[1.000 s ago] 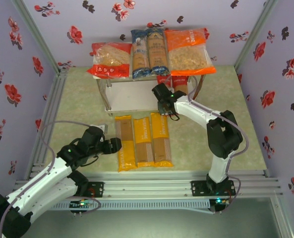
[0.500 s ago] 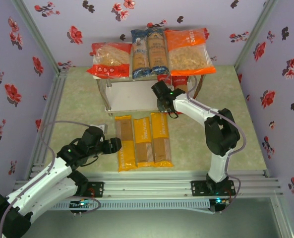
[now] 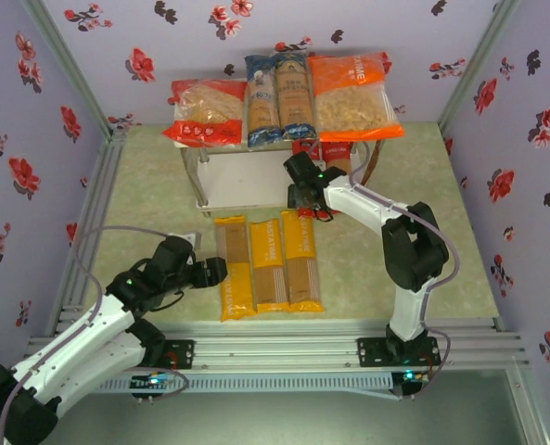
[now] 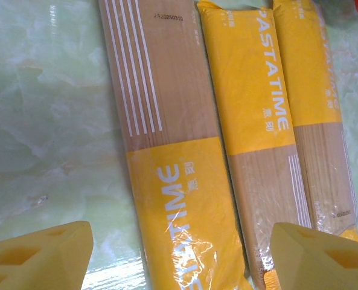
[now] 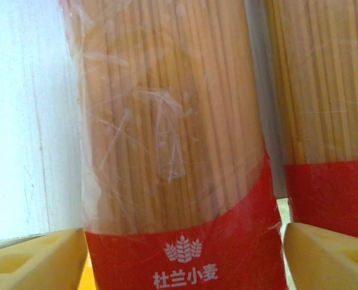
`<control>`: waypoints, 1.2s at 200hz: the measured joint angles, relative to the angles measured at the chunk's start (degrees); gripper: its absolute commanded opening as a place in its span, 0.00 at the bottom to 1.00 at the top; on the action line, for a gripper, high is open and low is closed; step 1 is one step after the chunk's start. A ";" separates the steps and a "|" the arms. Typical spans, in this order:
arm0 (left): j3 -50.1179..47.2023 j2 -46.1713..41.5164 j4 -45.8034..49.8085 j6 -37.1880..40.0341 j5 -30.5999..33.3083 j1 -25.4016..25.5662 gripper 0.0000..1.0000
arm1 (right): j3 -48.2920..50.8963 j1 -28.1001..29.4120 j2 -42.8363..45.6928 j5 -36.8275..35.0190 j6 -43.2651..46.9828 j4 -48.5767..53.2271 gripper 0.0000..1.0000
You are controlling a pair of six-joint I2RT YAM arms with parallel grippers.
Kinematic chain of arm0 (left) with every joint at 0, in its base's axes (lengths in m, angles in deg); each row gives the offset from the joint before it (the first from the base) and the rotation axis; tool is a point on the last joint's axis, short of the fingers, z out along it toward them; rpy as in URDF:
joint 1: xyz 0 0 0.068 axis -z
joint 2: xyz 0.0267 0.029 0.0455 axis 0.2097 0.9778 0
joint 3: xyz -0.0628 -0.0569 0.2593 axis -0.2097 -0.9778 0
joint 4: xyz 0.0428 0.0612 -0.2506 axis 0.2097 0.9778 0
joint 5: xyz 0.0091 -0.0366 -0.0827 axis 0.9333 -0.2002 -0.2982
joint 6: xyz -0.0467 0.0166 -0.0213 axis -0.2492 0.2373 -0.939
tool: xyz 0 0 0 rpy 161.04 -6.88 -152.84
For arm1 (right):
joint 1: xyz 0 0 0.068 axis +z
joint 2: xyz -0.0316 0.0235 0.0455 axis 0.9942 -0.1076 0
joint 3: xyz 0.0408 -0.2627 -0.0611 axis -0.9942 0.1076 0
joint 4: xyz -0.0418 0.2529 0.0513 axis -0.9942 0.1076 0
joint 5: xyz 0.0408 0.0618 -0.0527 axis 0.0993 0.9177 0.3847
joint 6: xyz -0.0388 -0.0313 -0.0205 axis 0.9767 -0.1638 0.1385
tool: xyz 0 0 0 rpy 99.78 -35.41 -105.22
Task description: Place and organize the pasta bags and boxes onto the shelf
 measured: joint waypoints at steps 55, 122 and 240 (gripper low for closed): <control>0.00 0.00 0.02 0.00 0.02 0.00 0.79 | 2.62 0.00 5.01 1.07 0.17 -1.68 0.92; 0.00 -0.11 1.31 0.04 0.37 -0.09 0.90 | 11.67 5.07 17.79 2.51 0.59 -4.48 0.92; -4.83 1.33 4.17 -3.48 0.61 0.24 0.86 | 31.34 18.93 34.27 -3.15 -7.19 0.61 0.94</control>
